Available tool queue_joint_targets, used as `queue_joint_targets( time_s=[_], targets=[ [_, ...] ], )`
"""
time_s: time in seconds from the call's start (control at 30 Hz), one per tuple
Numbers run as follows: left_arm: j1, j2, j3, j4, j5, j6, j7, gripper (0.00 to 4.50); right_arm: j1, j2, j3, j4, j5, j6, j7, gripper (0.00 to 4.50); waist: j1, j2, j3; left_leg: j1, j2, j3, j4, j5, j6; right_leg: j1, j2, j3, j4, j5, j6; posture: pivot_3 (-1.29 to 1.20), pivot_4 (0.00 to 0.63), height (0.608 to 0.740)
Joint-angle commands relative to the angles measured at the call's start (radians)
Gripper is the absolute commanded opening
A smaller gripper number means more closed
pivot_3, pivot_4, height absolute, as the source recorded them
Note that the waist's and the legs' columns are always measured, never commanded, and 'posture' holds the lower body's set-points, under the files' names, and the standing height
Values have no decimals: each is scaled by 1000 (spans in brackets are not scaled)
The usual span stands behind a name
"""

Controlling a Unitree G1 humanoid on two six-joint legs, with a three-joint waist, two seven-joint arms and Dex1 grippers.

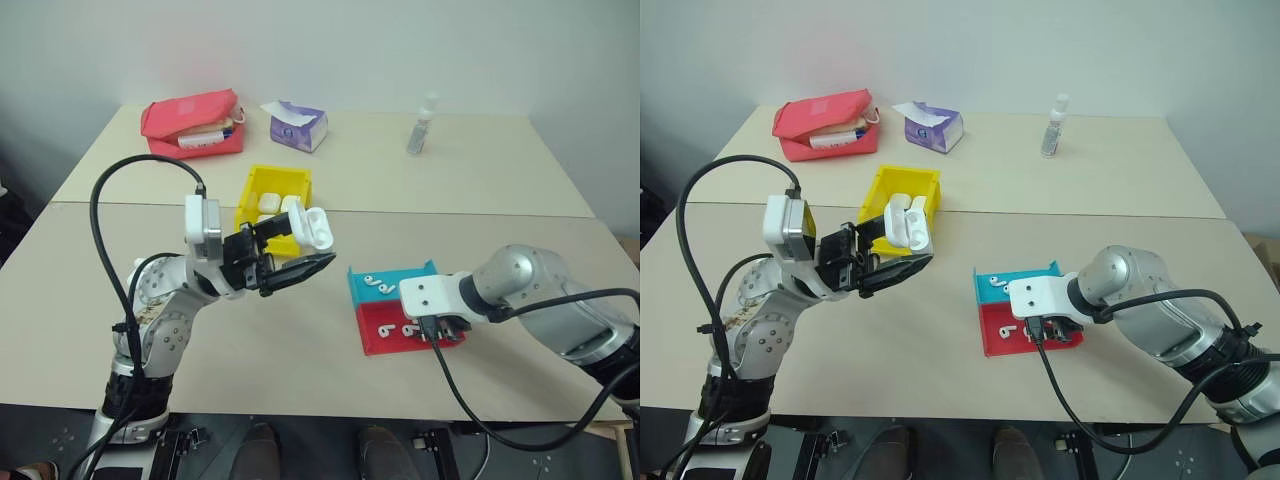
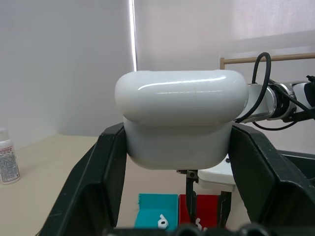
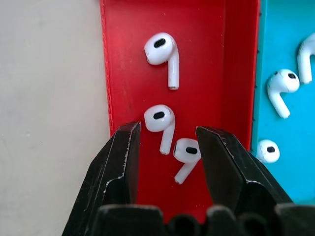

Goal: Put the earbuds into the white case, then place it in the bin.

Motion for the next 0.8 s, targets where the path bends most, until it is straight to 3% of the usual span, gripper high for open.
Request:
queue_joint_targets(
  time_s=[0.03, 0.8],
  targets=[
    [1, 0, 14, -44, -16, 4, 15, 2782, -23, 25, 8, -6, -24, 7, 31, 2218, 0, 0, 0, 0, 0, 0, 0, 0, 0, 0, 0, 0, 0, 0, 0, 0, 150, 740],
    [6, 3, 15, -71, -18, 20, 41, 2782, 8, 69, 12, 33, -135, -28, 74, 2218, 0, 0, 0, 0, 0, 0, 0, 0, 0, 0, 0, 0, 0, 0, 0, 0, 150, 740]
  ],
)
